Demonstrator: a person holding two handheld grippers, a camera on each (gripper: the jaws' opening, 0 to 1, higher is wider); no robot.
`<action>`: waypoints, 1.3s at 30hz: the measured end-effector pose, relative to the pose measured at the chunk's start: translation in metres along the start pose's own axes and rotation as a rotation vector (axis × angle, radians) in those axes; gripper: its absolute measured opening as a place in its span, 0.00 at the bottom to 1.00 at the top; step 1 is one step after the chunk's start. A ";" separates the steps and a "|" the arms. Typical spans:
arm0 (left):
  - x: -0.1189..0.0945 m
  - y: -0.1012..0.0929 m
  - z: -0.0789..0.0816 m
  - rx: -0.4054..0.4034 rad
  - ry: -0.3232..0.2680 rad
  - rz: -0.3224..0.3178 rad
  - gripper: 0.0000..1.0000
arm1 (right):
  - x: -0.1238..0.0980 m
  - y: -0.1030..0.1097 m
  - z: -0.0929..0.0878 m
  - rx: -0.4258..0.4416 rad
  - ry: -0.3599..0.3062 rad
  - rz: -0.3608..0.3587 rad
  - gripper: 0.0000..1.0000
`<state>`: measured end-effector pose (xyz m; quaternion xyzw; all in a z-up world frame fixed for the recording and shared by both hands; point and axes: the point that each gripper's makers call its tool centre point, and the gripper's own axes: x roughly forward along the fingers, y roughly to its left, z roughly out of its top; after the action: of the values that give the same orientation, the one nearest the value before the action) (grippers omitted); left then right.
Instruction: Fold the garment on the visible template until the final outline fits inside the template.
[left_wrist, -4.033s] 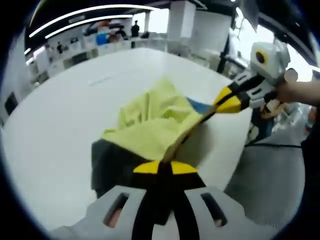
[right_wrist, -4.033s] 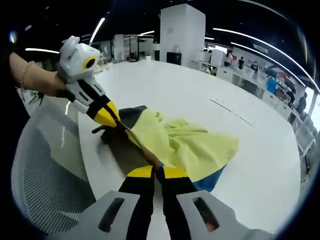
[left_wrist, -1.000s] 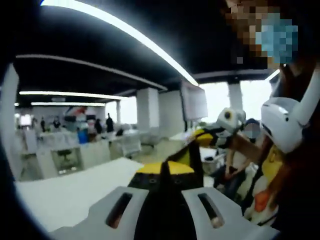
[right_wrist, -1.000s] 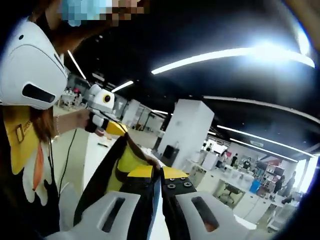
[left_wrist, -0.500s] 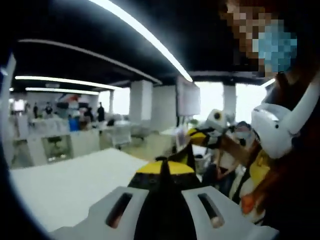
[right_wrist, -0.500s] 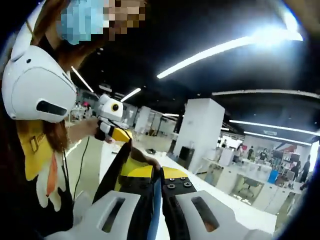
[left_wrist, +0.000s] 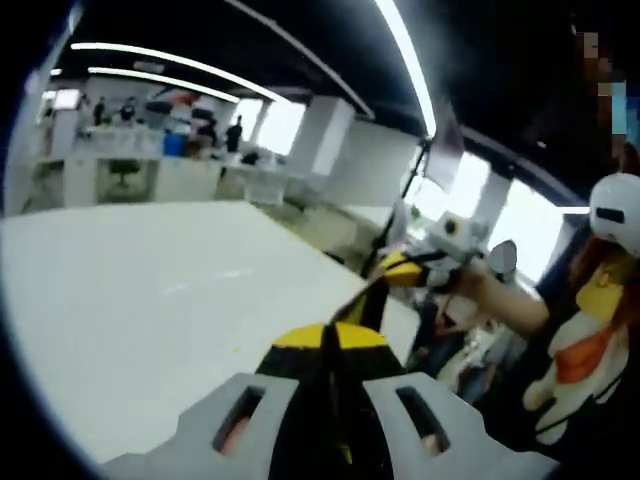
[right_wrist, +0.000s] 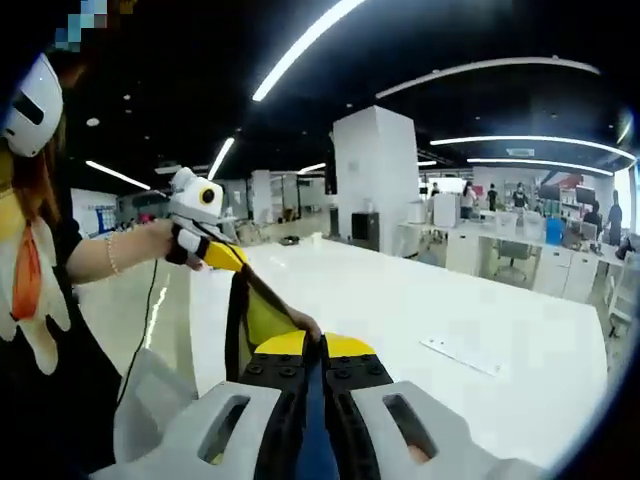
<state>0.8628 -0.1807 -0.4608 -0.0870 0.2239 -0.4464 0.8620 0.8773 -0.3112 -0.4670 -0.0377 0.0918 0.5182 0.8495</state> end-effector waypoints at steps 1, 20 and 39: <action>0.008 0.010 0.001 0.001 0.010 0.003 0.00 | 0.006 -0.009 -0.005 0.005 0.004 -0.008 0.04; 0.110 0.157 -0.017 -0.083 0.114 0.097 0.00 | 0.103 -0.148 -0.092 0.063 0.166 -0.068 0.04; 0.175 0.271 -0.071 -0.230 0.208 0.194 0.00 | 0.180 -0.226 -0.174 0.094 0.318 -0.092 0.04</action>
<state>1.1149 -0.1596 -0.6725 -0.1164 0.3685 -0.3394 0.8576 1.1372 -0.2858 -0.6791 -0.0838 0.2475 0.4612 0.8479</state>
